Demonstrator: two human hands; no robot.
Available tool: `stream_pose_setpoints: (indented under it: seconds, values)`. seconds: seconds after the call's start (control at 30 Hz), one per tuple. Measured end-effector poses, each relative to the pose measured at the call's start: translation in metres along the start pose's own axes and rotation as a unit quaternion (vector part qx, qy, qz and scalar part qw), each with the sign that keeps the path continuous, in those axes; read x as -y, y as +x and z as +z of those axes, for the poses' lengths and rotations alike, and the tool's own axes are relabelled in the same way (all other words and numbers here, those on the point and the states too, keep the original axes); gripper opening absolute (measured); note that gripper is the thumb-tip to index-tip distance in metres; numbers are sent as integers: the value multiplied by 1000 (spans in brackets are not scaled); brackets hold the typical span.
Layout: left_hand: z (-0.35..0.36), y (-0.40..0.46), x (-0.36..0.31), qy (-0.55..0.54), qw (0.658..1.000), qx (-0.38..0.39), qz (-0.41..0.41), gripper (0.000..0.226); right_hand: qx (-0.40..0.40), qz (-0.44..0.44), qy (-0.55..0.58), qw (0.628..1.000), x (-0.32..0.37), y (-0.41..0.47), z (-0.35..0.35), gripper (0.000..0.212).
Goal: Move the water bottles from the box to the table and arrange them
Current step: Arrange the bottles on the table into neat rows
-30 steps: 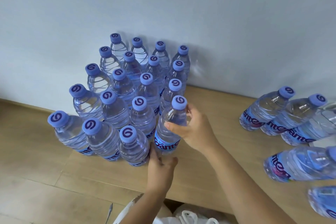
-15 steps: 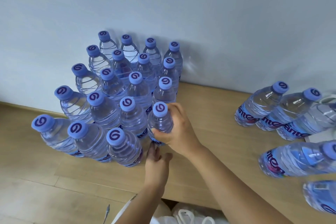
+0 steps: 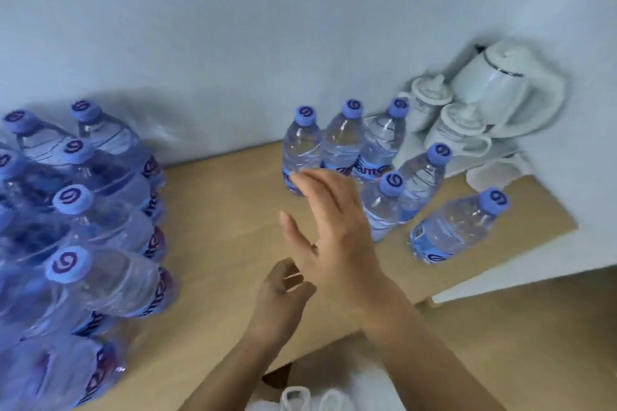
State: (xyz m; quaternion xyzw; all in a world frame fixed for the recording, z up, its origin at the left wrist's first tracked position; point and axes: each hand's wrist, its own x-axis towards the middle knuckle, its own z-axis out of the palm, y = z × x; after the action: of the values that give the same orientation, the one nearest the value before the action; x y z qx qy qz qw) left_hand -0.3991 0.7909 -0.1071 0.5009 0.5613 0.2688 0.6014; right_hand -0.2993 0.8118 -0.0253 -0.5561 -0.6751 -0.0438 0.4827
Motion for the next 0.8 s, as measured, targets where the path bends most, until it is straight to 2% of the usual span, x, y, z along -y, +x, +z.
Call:
stream_pose_setpoints:
  seconds: [0.07,0.1,0.13,0.2,0.27,0.4,0.5,0.6,0.73,0.8]
  values:
    - [19,9,-4,4,998,35,-44,40,-66,64,-82,992,-31,-1,-26,34]
    - [30,13,-6,11,997,48,-52,48,-71,122,-109,984,-47,-4,-36,37]
    - [38,16,-9,15,997,53,-58,53,-51,190,-111,974,-60,-7,-42,43]
    - [50,20,-11,18,995,59,-75,57,24,317,-45,947,-79,-13,-44,59]
    - [57,23,-11,23,994,66,-83,59,60,388,39,919,-93,-20,-39,62]
    - [63,27,-11,29,995,64,-76,61,69,363,64,927,-101,-28,-32,33]
    - [58,26,-8,35,995,51,-72,67,63,322,34,944,-103,-31,-35,34]
    - [40,20,-1,61,996,44,-39,81,55,334,43,940,-95,-29,-41,33]
    - [6,2,2,46,996,79,-15,105,75,343,137,926,-67,-18,-44,30]
    - [-16,-12,4,-15,992,125,-24,114,104,333,206,914,-46,-13,-41,19]
